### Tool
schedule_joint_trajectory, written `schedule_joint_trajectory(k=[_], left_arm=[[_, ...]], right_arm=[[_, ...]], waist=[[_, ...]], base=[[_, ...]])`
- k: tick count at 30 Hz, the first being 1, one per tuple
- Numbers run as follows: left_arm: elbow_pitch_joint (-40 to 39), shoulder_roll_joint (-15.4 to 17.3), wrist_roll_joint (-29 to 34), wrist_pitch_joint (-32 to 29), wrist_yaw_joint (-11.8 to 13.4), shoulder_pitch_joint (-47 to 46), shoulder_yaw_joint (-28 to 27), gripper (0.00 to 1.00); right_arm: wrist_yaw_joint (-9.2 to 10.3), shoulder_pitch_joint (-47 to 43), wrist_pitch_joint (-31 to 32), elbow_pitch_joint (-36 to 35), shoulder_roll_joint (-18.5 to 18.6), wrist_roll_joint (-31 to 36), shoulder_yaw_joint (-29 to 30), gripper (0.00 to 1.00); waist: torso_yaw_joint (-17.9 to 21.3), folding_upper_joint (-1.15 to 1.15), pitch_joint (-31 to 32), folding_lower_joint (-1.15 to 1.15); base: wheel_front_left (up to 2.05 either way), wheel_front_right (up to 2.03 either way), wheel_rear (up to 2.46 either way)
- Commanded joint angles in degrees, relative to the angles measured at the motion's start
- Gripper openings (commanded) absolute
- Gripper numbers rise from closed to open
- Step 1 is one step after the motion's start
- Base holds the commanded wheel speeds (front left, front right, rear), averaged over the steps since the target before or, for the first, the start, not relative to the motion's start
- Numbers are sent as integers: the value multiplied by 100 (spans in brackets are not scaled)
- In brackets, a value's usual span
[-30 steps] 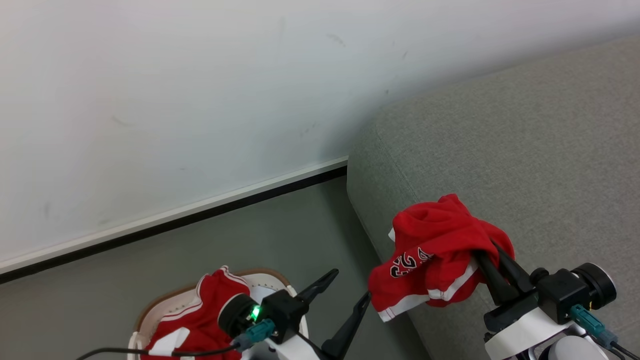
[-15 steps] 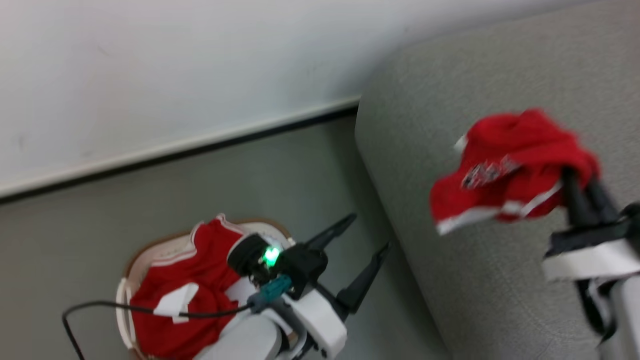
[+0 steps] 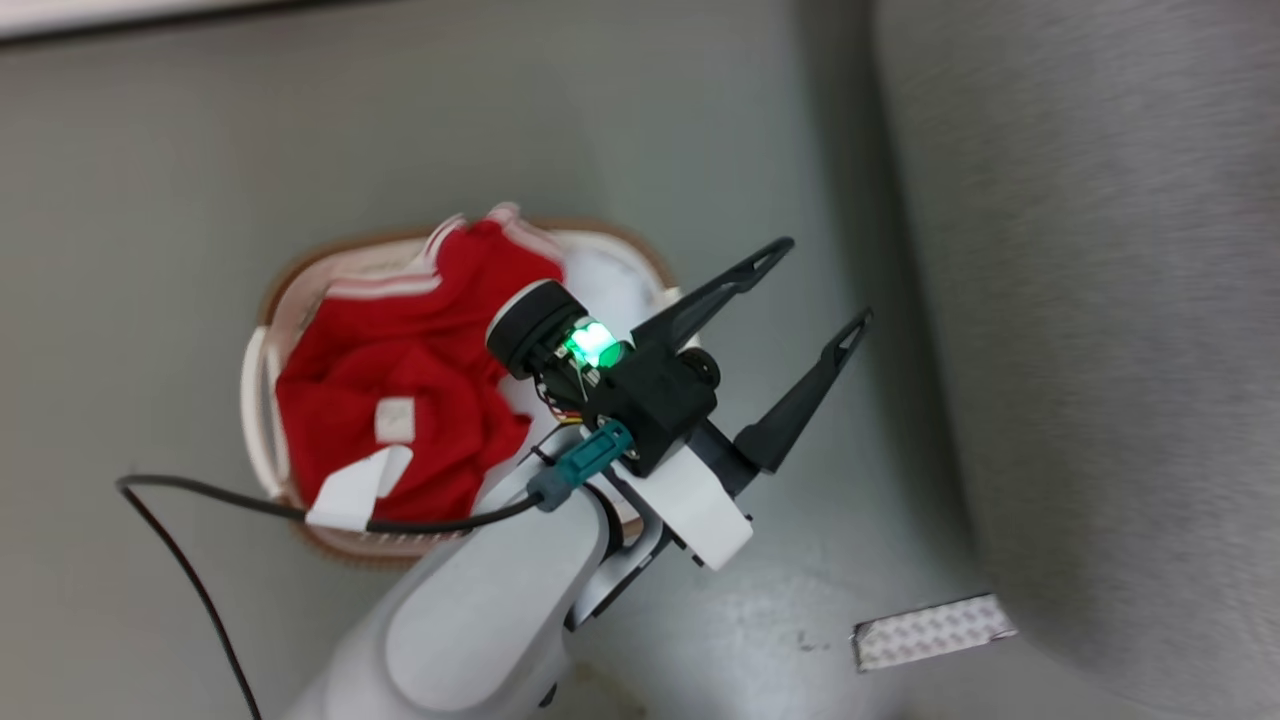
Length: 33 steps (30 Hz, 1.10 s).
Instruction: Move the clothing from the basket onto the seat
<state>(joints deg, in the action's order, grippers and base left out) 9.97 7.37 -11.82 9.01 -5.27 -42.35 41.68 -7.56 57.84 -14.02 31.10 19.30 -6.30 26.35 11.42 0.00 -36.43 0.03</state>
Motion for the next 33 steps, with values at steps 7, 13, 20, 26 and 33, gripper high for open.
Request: schedule_joint_trajectory(k=[7, 13, 20, 26, 33], left_arm=[[141, -99, -41, 273, 142, -70, -55, 100], [336, -133, -155, 460, 192, 1, -100, 100], [507, -42, -244, 554, 287, 154, -265, 100], [740, 98, -494, 612, 400, 675, -532, 100], [683, 351, -714, 615, 703, 1692, -1177, 100]], right_arm=[[14, 1165, -9, 1210, 675, 1049, 1423, 0], [14, 1232, -121, 1857, 419, 2118, 2299, 73], [14, 748, -117, 1448, -93, 2209, 1921, 100], [14, -429, -119, 650, -660, 1657, 1073, 100], [14, -2006, -111, -314, -1123, 814, 148, 100]], waist=[[-936, 0, -841, -3], [-1115, 0, -796, -3], [-951, 0, -325, -3], [-697, 0, 588, -3], [-526, 0, 1805, -3]], base=[[0, 0, 0], [0, 0, 0], [0, 0, 0], [0, 0, 0], [0, 0, 0]])
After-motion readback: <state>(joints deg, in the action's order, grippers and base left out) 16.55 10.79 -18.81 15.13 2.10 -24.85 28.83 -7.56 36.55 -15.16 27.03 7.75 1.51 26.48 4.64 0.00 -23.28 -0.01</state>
